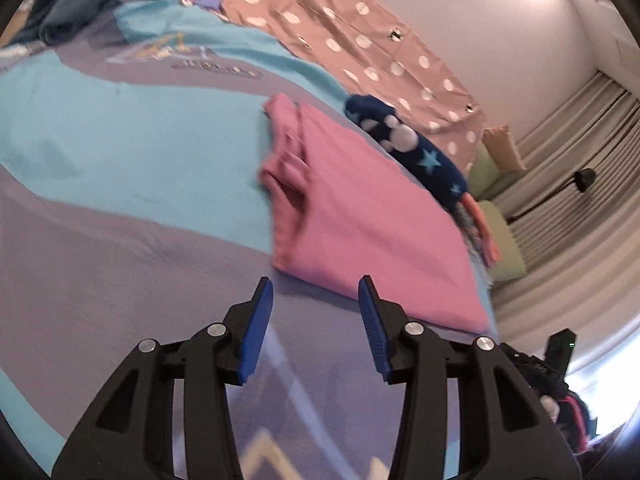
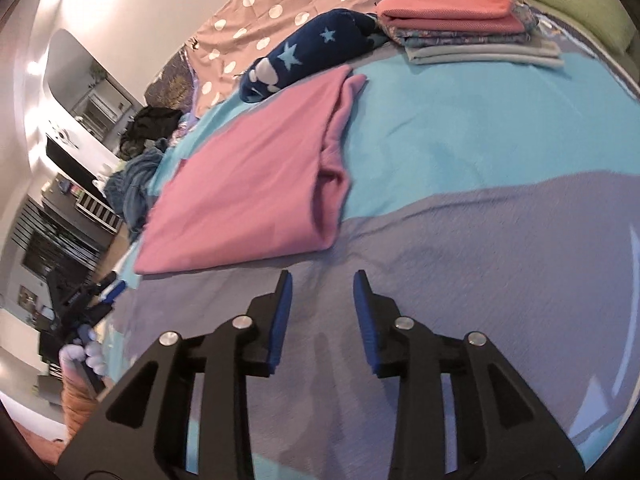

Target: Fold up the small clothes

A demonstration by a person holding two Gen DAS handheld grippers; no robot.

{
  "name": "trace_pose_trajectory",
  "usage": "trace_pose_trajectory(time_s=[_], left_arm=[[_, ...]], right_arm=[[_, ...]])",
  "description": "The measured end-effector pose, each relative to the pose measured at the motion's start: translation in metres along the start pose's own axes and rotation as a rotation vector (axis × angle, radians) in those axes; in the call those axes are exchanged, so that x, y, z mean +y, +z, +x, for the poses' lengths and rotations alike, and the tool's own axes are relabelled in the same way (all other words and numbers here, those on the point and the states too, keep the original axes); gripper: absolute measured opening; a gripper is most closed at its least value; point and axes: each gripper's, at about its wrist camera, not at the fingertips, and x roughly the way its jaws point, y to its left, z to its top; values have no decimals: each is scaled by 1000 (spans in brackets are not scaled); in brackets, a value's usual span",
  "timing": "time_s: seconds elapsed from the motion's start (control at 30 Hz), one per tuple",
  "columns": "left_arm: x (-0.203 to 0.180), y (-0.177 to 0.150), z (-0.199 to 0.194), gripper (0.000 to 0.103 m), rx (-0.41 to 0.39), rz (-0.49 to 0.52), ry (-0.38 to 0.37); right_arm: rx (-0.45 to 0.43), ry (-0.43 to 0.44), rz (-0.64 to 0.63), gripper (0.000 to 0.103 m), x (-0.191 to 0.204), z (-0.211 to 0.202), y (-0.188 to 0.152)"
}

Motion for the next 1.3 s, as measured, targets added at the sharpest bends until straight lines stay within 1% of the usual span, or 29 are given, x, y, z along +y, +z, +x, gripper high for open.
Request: trace_pose_trajectory(time_s=[0.1,0.13,0.17,0.2,0.23,0.4,0.47,0.5,0.53,0.6,0.7,0.87,0.9,0.93,0.97,1.0,1.03,1.07,1.1,1.17,1.23,1.3], left_arm=[[-2,-8,9,48,25,-26,-39],[-3,-11,14,50,37,-33,-39],[-2,-13,18,51,43,-36,-28],[-2,-14,23,54,51,-40,2],[-1,-14,27,54,51,-45,16],[6,-9,29,54,24,-77,-7],[11,-5,32,54,17,-100,-25],[12,-4,34,54,12,-110,-33],[15,-3,34,55,8,-116,-39],[17,0,39,55,-4,-130,-52],[15,5,47,56,-17,-115,-54],[9,12,59,55,-17,-76,-62],[8,13,60,51,-16,-71,-59],[8,14,62,36,-13,-68,-51],[8,15,65,26,-5,-71,-45],[11,14,70,7,20,-87,-57],[13,14,73,5,35,-99,-61],[13,13,74,5,31,-99,-55],[10,14,72,4,25,-85,-48],[6,14,68,3,13,-81,-40],[3,15,58,3,-8,-108,-73],[-2,17,47,3,-19,-103,-108]], right_arm=[[0,20,17,40,2,0,-4],[2,21,23,40,3,3,-3],[8,16,33,40,2,6,-2],[12,9,39,40,2,9,-1],[14,4,43,41,1,11,1],[37,41,112,48,-8,29,8],[36,70,162,55,-13,38,10],[30,92,193,62,-16,41,12],[24,101,209,65,-16,43,13],[20,92,207,67,-13,47,18],[11,79,199,72,-7,53,21],[-22,71,203,72,-4,63,30],[-26,66,201,70,-4,64,31],[-29,54,197,65,-3,64,31],[-29,32,191,60,-2,66,31],[-30,15,189,46,-1,67,32],[-24,4,198,21,-3,68,32],[-12,22,214,11,-6,69,32],[-9,41,240,10,-10,68,31],[-41,57,267,9,-13,56,34],[-98,73,258,7,-13,34,39],[-132,82,242,5,-12,14,44]])
